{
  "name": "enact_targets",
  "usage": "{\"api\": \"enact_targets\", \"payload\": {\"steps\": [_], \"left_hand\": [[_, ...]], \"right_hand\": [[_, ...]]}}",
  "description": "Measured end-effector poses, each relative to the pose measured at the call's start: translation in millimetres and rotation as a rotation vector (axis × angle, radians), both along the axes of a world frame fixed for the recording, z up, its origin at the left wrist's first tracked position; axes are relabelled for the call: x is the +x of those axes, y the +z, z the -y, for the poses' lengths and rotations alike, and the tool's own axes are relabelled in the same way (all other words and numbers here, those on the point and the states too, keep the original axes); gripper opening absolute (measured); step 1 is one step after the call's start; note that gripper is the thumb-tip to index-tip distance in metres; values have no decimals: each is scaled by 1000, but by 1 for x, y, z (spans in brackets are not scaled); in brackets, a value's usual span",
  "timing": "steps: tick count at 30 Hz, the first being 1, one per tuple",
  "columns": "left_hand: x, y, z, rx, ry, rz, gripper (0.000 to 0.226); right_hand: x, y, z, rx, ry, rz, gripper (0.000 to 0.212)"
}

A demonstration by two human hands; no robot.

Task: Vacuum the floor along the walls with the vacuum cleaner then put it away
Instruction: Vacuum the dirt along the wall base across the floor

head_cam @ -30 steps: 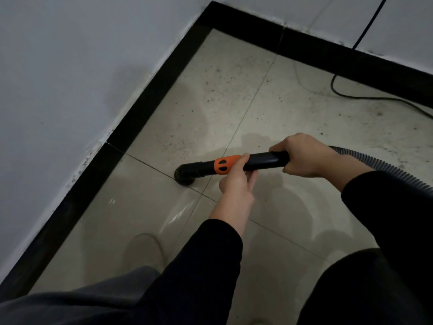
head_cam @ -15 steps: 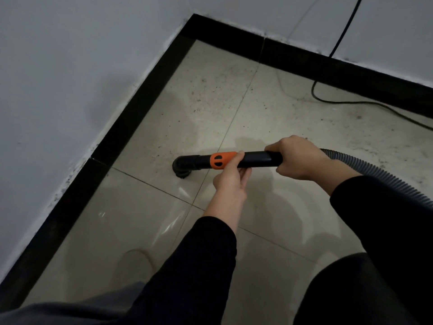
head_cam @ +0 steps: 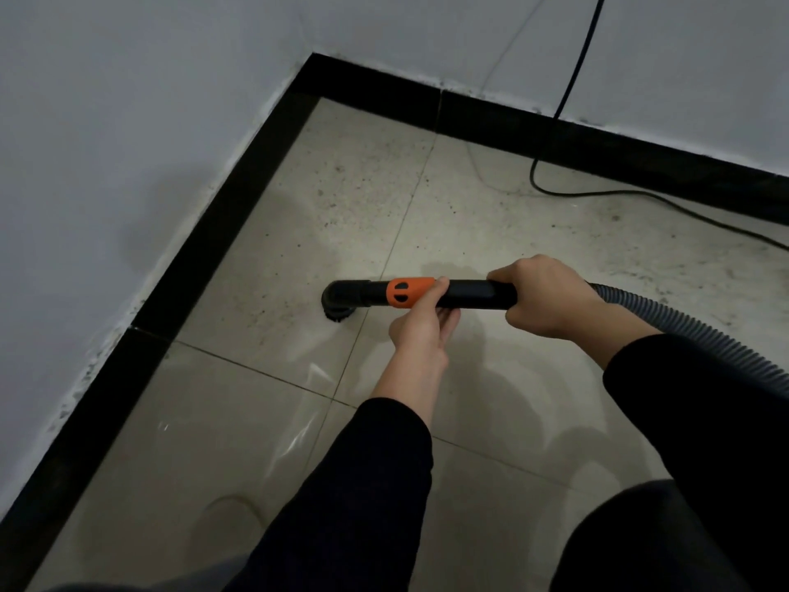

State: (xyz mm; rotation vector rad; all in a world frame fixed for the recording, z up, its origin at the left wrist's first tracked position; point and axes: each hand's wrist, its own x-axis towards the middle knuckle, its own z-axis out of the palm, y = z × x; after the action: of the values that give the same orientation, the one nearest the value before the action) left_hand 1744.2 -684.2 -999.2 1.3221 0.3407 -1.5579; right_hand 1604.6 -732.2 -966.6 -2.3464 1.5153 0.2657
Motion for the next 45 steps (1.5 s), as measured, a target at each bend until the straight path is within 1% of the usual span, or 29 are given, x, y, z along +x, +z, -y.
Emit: {"api": "enact_targets", "payload": {"steps": [4,8,10,17,30,36,45], "left_hand": [[1,0,2,-25,-29,-6,36],[7,-1,2,-35,-63,-2,29],[11,-2,1,-36,-63,4,30],[23,-5,0,-40,-22,22,38],[47,-10,-7,-2,36,33,38],[53,-9,-10,11,57,48,30],[62,-7,-16,25,105,45,32]], "right_hand": [[-3,-1,1,-10,-19,-9,25],[-2,-4,2,-21,-7,-4,22],[2,-6,1,-10,8,-8,21],[16,-8,0,21,35,1,18],[40,-12,-1,31,104,17,18],[49,-13,0,52,129,21,17],[61,-15,3,76,165,31,18]]}}
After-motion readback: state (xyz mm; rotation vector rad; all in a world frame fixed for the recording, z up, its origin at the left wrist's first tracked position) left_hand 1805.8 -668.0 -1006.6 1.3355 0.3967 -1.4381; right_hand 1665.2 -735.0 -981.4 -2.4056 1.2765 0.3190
